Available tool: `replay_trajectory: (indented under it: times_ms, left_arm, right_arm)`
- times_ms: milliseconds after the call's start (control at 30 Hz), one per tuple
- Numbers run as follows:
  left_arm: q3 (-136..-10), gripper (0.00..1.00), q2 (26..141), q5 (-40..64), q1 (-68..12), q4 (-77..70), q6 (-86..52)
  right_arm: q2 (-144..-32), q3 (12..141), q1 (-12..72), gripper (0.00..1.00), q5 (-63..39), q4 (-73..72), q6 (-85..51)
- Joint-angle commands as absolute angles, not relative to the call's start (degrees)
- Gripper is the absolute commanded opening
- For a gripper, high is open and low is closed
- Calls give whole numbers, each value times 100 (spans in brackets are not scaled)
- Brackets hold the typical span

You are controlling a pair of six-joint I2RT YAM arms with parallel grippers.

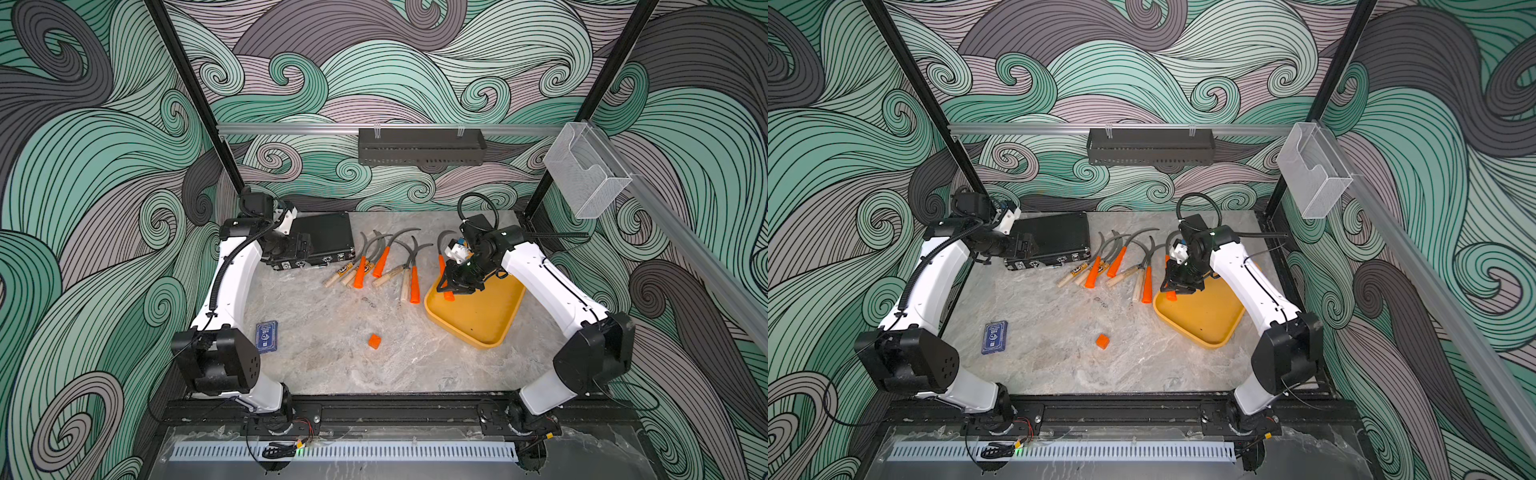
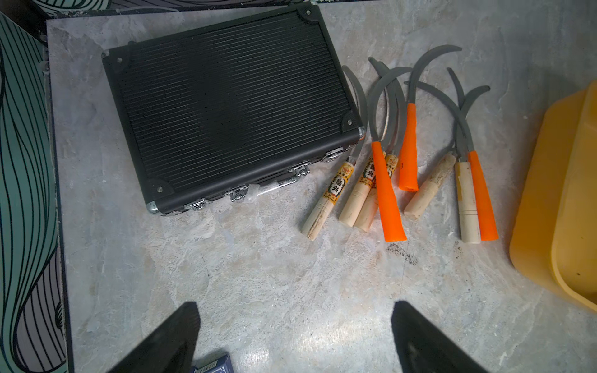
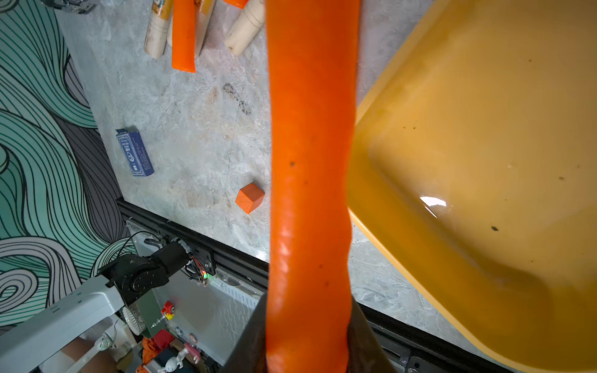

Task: Put small sickles into storage boxes
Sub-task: Place the sickle in the storage box.

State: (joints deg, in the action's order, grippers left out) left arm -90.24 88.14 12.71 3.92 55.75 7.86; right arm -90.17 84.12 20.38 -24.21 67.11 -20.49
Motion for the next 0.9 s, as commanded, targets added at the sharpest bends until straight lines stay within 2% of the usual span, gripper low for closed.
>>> replay_trajectory:
  times_ms: [0, 433, 867]
  left_arm:
    - [-9054, 93, 8732, 1380, 369, 5547, 717]
    - [-8801, 93, 8652, 1470, 368, 5198, 738]
    - [-8843, 93, 8784, 1508, 360, 5143, 675]
  right_arm:
    - [-8783, 8109, 1857, 9, -2117, 6696, -2200]
    - [-9447, 7820, 1346, 10, -1530, 6448, -2414]
    - [-10520, 8053, 1308, 11, -1153, 6098, -2596]
